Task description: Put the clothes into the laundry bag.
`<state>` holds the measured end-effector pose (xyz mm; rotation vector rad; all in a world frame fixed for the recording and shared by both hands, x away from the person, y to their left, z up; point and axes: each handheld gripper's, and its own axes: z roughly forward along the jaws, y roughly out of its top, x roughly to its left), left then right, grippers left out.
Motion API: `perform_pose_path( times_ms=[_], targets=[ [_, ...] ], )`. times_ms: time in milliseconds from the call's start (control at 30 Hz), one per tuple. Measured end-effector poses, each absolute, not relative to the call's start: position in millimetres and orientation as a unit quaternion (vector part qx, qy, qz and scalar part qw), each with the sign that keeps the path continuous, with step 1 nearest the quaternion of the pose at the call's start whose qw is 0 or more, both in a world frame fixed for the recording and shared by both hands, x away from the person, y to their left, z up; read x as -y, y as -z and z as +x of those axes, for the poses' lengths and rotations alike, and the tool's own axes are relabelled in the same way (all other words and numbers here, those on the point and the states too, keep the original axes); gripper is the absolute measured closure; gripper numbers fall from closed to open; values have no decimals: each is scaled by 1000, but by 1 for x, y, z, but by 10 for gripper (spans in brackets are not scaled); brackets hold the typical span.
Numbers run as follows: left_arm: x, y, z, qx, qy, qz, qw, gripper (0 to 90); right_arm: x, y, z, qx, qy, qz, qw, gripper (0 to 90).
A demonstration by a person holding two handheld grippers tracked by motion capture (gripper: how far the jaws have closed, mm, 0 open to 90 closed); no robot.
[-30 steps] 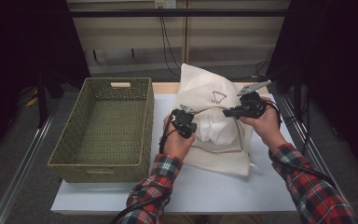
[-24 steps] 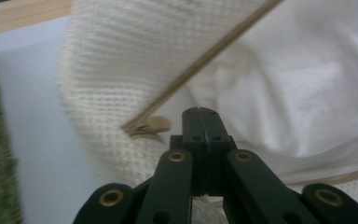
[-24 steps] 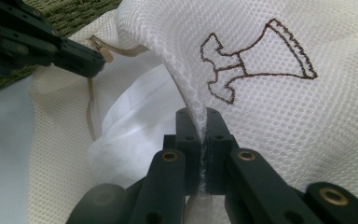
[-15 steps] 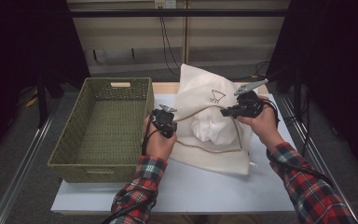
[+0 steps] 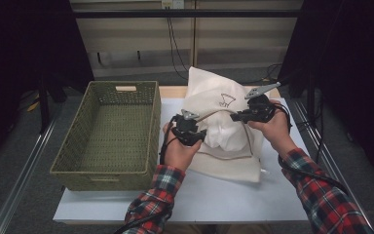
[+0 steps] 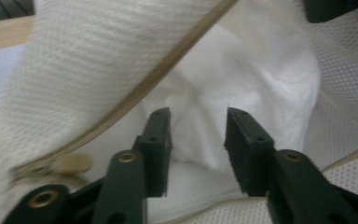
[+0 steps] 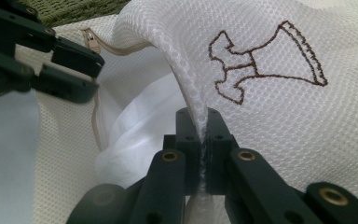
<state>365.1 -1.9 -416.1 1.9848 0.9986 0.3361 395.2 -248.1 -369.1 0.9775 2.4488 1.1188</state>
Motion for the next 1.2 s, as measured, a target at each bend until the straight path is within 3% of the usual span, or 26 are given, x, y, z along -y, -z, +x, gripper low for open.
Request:
perform_pose_path(
  times_ms=[100, 200, 367, 467, 600, 700, 867, 933, 1033, 1200],
  targets=[
    [15, 421, 364, -385, -135, 797, 445, 508, 248, 369, 395, -847, -388, 336, 138, 875],
    [29, 429, 366, -364, -151, 802, 449, 367, 248, 370, 395, -846, -390, 336, 138, 875],
    [45, 445, 373, -365, -135, 804, 450, 299, 249, 370, 394, -845, -391, 338, 137, 875],
    [55, 455, 374, -363, -140, 806, 447, 206, 251, 370, 393, -845, -392, 337, 136, 875],
    [65, 465, 376, -352, -157, 816, 431, 173, 254, 370, 392, -843, -394, 339, 136, 875],
    [68, 467, 379, -361, -168, 817, 417, 264, 255, 370, 391, -843, -395, 341, 134, 875],
    [65, 469, 385, -365, -190, 821, 396, 628, 256, 371, 389, -844, -394, 338, 136, 875],
    [65, 467, 388, -377, -186, 817, 395, 700, 257, 370, 388, -844, -394, 338, 134, 875],
    [65, 465, 394, -380, -195, 816, 389, 764, 259, 369, 388, -845, -393, 336, 137, 875],
    [60, 462, 406, -386, -214, 809, 388, 786, 261, 370, 388, -843, -397, 338, 133, 875]
  ],
)
